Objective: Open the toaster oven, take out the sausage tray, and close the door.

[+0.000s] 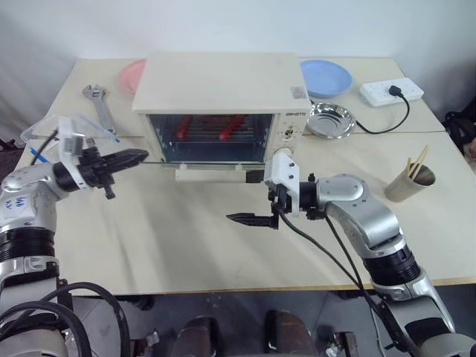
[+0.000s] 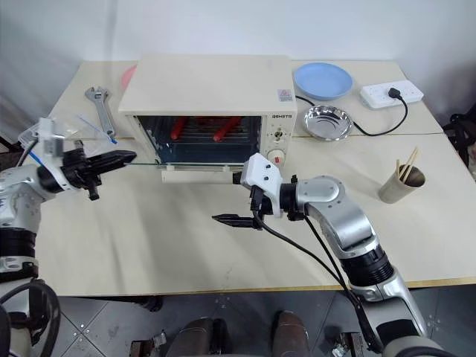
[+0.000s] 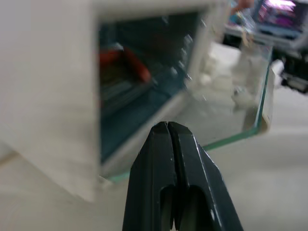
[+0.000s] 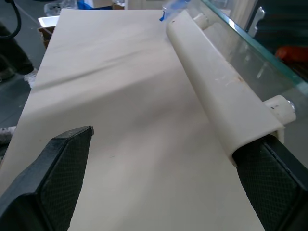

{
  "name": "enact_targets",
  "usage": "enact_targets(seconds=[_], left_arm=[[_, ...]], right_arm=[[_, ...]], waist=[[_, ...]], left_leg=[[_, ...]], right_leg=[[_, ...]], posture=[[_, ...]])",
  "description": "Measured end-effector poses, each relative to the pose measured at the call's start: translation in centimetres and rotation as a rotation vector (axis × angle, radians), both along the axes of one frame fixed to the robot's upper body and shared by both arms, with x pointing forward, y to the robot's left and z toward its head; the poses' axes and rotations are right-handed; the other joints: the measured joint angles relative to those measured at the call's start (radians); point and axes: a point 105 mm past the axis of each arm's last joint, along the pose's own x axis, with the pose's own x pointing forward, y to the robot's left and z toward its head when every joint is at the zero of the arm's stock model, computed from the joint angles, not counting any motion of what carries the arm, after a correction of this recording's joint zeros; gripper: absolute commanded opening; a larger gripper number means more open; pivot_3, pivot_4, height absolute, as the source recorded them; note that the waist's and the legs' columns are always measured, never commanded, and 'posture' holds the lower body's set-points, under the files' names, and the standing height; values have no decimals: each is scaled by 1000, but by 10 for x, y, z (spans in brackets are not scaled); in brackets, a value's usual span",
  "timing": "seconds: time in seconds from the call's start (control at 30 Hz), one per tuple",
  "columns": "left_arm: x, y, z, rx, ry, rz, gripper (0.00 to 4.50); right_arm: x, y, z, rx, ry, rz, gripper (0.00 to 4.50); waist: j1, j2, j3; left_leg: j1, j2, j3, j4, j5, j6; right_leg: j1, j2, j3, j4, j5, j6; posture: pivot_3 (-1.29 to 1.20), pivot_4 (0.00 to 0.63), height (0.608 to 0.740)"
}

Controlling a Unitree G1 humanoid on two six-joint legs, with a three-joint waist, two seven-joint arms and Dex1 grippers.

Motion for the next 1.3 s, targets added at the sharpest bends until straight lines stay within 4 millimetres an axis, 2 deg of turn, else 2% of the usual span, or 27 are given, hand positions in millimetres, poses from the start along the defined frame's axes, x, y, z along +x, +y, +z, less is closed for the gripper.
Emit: enact_targets(seconds=[0.17, 0.33, 0.5, 0.63, 0.73, 0.87, 0.93, 1.03, 1.17, 1.3], left_arm=[[5, -14, -2, 38, -3, -67, 15], [8, -16, -8, 60, 18, -88, 15], [10, -30, -11, 122, 15, -163, 15], [6, -36, -28, 227, 53, -229, 15], [6, -37, -40, 282, 75, -237, 15], [6, -36, -51, 363, 63, -250, 15], [5, -37, -58, 438, 41, -269, 15], [6, -35, -57, 524, -47, -287, 15], [7, -34, -54, 588, -137, -284, 15], [8, -32, -55, 576, -177, -236, 15]], right_arm=[[-8, -20, -10, -41, 57, -98, 4500], [-21, -55, -44, -209, 184, -186, 4500], [-26, -67, -39, -221, 177, -216, 4500], [-33, -87, -31, -239, 212, -225, 4500], [-35, -91, -22, -223, 210, -209, 4500], [-24, -85, 0, -183, 137, -204, 4500], [-12, -75, 18, -124, 62, -220, 4500], [5, -56, 30, -65, -8, -248, 4500], [23, -30, 30, -44, -81, -276, 4500], [34, -20, 21, -82, -130, -301, 4500]], waist=[[23, -1, 0], [28, -3, 1], [25, -4, 1], [27, -4, 2], [26, -6, 2], [23, -6, 3], [23, -6, 3], [24, -7, 2], [22, -7, 2], [21, -7, 2]], left_leg=[[-1, -1, -1, 2, -2, 2], [-14, -1, -3, 11, -3, 3], [-13, 0, -1, 14, -3, 4], [-14, 0, -2, 13, -3, 4], [-14, 0, -2, 13, -3, 4], [-13, 0, -1, 14, -3, 4], [-13, 0, -1, 15, -3, 4], [-13, 0, -1, 14, -3, 4], [-13, 0, -1, 14, -3, 4], [-13, 0, -1, 15, -3, 4]], right_leg=[[0, -1, 0, -1, 0, 0], [-6, 0, -3, -1, 0, 1], [-6, 0, -1, 0, 0, 1], [-6, 0, -2, 0, 0, 1], [-6, 0, -2, 0, 0, 1], [-6, 0, -1, 0, 0, 1], [-6, 0, -1, 1, 0, 0], [-7, 0, -1, 2, 0, 0], [-7, -1, -1, 3, 0, 0], [-9, -1, -1, 7, 0, 0]], posture=[[0, 150, 740], [0, 150, 740], [0, 150, 740], [0, 150, 740], [0, 150, 740], [0, 150, 740], [0, 150, 740], [0, 150, 740], [0, 150, 740], [0, 150, 740]])
